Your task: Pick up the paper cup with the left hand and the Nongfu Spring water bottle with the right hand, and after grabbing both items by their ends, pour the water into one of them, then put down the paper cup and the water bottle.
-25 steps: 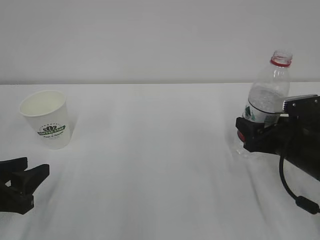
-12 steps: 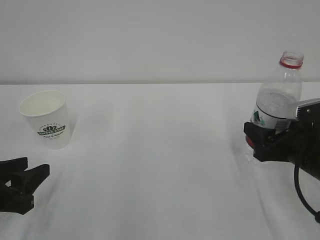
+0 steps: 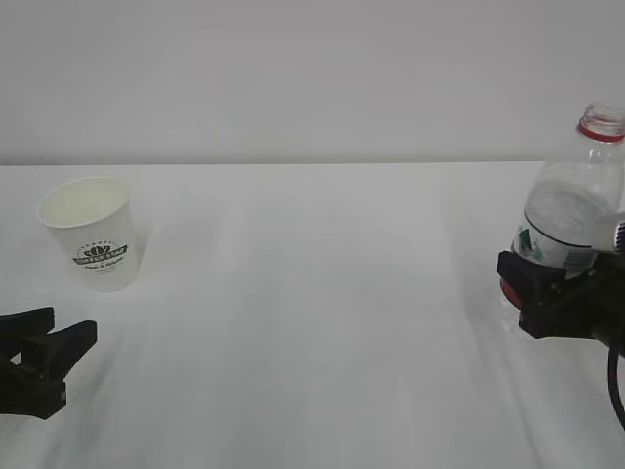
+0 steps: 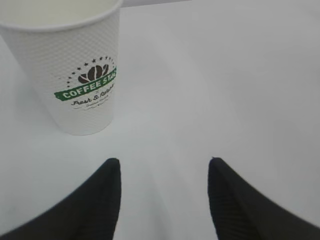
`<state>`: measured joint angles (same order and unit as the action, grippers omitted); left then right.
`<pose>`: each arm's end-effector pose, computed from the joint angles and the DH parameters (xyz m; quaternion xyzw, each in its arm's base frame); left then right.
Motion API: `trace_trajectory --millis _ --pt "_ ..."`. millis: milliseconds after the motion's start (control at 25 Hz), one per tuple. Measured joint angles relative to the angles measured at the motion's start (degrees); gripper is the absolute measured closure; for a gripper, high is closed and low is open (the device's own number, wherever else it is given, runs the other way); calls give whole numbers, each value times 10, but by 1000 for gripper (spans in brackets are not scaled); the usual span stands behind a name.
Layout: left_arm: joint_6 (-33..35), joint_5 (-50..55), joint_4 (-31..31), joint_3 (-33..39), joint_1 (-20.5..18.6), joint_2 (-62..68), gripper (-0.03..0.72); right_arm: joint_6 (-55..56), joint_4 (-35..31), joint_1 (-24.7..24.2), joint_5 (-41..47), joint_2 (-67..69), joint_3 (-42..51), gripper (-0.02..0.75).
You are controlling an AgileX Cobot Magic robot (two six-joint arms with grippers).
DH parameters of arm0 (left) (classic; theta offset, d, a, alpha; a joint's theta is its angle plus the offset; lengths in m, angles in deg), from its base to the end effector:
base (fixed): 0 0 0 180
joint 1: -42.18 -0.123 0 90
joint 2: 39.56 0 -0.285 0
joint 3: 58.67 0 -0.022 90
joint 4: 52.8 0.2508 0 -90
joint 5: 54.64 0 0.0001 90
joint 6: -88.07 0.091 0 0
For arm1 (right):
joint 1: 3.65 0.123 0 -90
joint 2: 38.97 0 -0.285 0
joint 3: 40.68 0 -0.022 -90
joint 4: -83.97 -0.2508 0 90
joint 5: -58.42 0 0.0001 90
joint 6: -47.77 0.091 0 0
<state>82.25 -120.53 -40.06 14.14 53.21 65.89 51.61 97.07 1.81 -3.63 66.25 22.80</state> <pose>0.1806 -0.0539 0.1129 0.1314 0.8206 -0.1393 0.5385 0.2279 0.0401 0.1298 -0.1143 0.7953 0.0968 0.5875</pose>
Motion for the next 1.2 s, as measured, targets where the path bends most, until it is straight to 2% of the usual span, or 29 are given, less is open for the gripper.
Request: trace_trajectory --millis 440,680,840,1200 --pt "0 0 -7 0 0 0 273 0 -1 0 2 -31 15 234" --pt "0 0 -42 -3 0 0 171 0 -1 0 2 -31 16 234" --pt "0 0 -52 -30 0 4 115 0 -1 0 2 -31 16 234" --pt "0 0 -58 -51 0 11 87 0 -1 0 2 -31 16 234"
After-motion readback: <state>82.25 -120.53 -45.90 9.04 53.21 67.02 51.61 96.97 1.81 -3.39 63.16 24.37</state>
